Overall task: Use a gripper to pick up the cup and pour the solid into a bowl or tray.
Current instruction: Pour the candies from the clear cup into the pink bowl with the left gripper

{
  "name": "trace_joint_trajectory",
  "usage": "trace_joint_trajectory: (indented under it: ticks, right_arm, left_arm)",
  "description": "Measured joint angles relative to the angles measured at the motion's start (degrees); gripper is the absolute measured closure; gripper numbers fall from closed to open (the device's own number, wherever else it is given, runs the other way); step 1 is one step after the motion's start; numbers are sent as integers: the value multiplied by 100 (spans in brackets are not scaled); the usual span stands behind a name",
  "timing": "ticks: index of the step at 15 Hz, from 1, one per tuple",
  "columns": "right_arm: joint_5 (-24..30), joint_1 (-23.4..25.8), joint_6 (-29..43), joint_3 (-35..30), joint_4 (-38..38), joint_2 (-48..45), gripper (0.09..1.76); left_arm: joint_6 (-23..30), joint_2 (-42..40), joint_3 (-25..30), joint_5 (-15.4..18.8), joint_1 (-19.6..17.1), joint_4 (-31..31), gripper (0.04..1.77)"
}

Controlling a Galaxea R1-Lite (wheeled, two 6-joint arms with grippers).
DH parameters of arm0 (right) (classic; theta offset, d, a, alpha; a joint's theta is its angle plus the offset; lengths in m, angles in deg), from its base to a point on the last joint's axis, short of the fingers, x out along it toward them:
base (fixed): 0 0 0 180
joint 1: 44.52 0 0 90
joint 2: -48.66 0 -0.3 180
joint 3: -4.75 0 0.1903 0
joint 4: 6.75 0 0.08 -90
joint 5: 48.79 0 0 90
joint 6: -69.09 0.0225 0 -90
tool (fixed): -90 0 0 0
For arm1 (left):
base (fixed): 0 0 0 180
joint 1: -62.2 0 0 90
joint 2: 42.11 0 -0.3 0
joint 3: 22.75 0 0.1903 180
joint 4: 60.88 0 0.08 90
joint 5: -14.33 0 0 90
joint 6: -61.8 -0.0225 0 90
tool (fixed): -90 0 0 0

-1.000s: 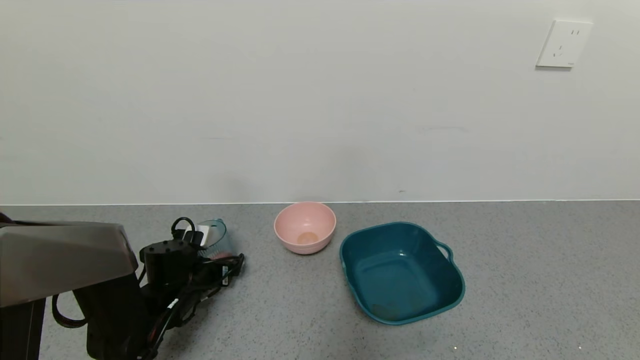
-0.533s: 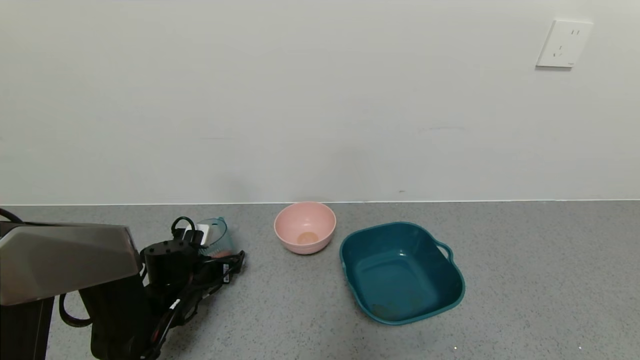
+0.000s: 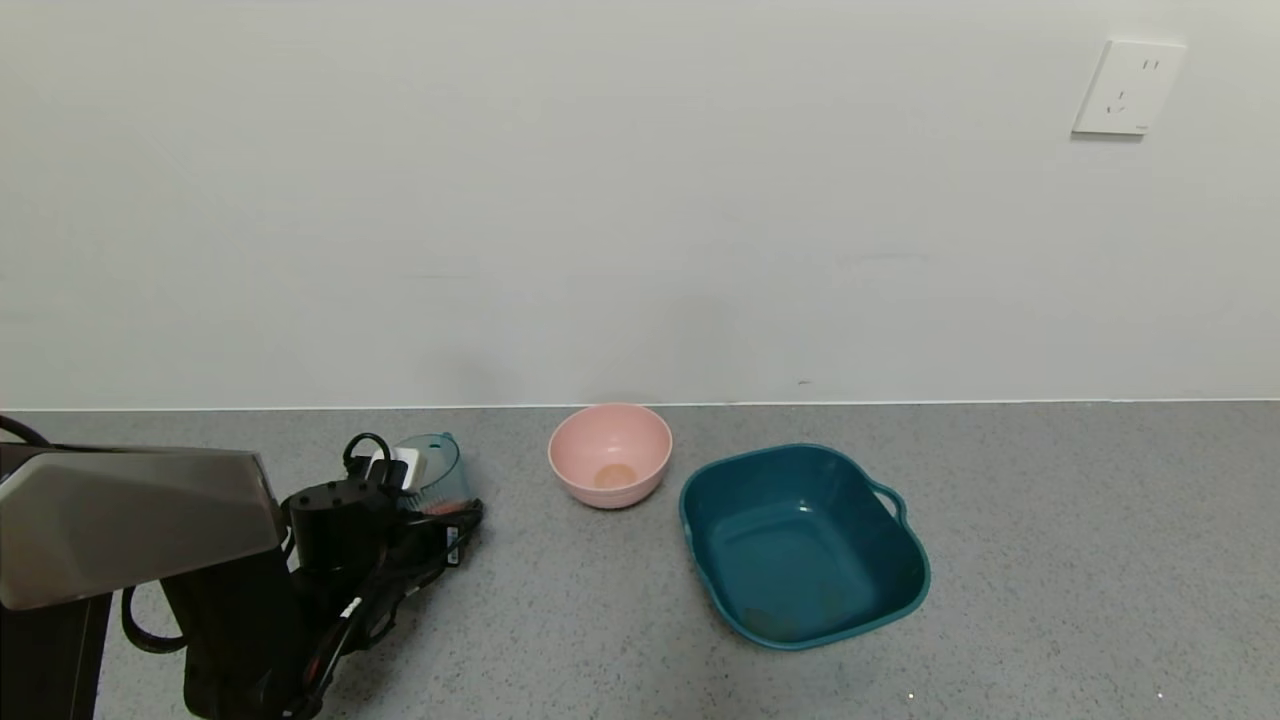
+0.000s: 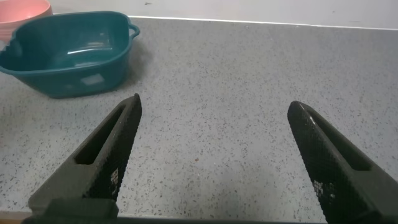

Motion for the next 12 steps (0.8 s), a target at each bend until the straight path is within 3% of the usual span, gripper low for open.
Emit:
trace_joint_trajectory:
  ticks: [12]
  right_arm:
    - [0, 0, 0, 0, 0, 0, 14]
  left_arm:
    - [-150, -107, 18, 6, 0, -50, 51]
